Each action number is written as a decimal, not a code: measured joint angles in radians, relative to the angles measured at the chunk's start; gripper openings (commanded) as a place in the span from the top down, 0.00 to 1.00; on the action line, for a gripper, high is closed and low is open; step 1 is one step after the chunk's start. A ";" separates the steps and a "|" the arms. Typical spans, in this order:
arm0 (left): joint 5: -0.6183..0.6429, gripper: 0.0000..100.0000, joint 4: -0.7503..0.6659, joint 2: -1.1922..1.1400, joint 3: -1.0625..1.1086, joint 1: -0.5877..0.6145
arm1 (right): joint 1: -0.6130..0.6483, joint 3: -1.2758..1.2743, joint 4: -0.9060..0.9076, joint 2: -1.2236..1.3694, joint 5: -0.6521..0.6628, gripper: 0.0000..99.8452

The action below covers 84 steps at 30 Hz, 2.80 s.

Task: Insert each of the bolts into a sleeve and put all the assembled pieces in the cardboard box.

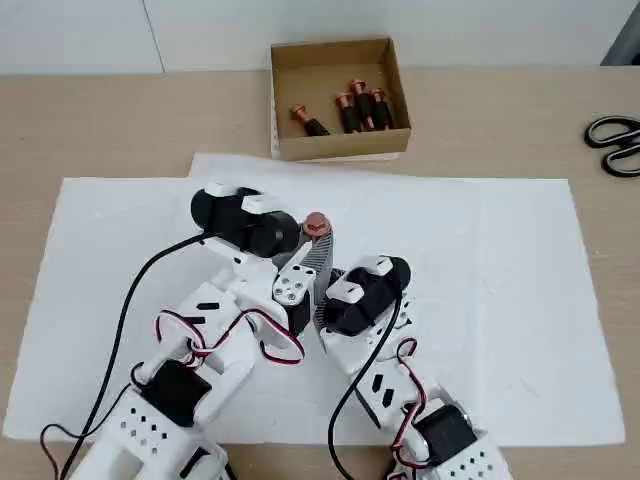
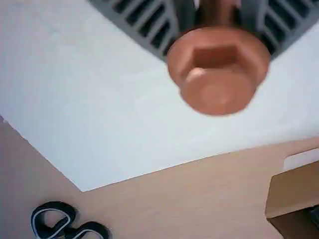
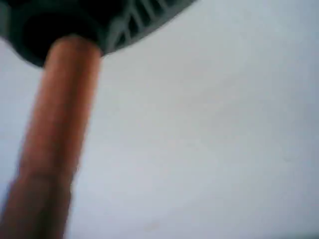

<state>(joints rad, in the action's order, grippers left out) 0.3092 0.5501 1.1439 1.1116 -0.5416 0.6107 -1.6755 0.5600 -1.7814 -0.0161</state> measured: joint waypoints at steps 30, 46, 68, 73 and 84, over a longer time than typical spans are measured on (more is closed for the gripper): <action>0.000 0.99 0.000 0.000 0.037 -0.003 | 0.032 0.000 0.000 -0.002 0.000 1.00; 0.000 0.99 0.064 0.003 0.035 -0.003 | 0.035 -0.002 0.000 0.000 0.000 1.00; 0.000 0.99 0.135 0.003 0.035 -0.003 | 0.025 -0.002 0.000 0.000 0.000 1.00; 0.000 0.99 0.143 0.003 0.043 -0.003 | 0.025 -0.002 0.000 0.000 0.000 1.00; -0.046 0.99 0.181 0.003 0.071 -0.005 | 0.025 -0.002 0.000 0.000 -0.003 1.00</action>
<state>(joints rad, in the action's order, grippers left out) 0.2631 0.7311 1.1469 1.1822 -0.5462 0.6352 -1.6771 0.5600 -1.7814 -0.0192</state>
